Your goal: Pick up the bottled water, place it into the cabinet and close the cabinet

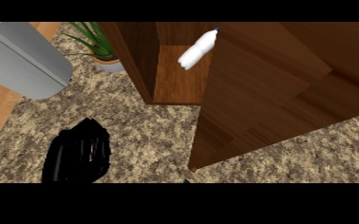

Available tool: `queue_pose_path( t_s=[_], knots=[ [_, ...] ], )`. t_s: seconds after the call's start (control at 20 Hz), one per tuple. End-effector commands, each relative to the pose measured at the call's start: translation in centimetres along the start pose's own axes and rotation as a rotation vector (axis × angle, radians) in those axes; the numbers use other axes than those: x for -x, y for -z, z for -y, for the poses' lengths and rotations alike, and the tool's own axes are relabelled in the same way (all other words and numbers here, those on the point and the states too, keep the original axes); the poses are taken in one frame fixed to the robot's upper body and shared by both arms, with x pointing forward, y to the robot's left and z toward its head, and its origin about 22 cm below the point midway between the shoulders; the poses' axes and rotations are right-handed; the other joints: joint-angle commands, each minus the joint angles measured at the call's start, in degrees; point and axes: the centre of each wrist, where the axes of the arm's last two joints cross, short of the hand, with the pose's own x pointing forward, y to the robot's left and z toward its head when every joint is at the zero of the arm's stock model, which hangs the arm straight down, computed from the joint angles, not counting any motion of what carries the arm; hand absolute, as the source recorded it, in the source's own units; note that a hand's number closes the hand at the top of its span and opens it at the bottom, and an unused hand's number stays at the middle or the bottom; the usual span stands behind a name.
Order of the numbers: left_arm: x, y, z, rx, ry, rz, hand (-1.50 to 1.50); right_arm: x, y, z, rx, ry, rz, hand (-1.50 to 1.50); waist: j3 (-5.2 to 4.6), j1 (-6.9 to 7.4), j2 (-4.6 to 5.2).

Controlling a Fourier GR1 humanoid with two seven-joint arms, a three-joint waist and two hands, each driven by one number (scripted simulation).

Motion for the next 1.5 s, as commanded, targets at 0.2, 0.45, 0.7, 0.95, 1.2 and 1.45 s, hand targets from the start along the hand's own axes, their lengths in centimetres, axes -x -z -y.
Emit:
queue_pose_path(
  t_s=[0.2,0.45,0.7,0.95,1.2,1.45],
  knots=[
    [-1.8,-1.1,-3.4,-0.009,-0.002,0.004,1.5,-0.7,4.2,-4.0,-0.061,-0.127,0.135,1.5,-0.11,0.65,0.08],
    [-2.9,-2.4,-4.3,-0.035,0.015,0.024,1.5,-1.2,5.8,-3.3,0.036,-0.138,0.115,1.5,-0.08,0.77,0.13],
    [-2.2,-4.0,-5.7,-0.012,0.003,0.012,1.5,-0.6,9.6,-0.4,0.163,-0.095,0.071,1.5,-0.11,2.15,0.72],
    [-3.4,-4.3,-7.4,0.015,-0.008,0.021,1.5,-1.1,14.4,2.0,0.192,0.019,0.018,1.5,0.01,1.99,0.74],
    [-4.3,-3.6,-8.9,-0.025,0.013,0.026,1.5,1.4,17.8,7.0,0.142,0.117,-0.067,1.5,0.08,1.03,0.82],
    [-4.6,-5.0,-11.0,-0.004,0.008,0.03,1.5,5.1,20.8,11.2,0.144,0.101,-0.086,1.5,0.06,0.79,0.75]
  ],
)
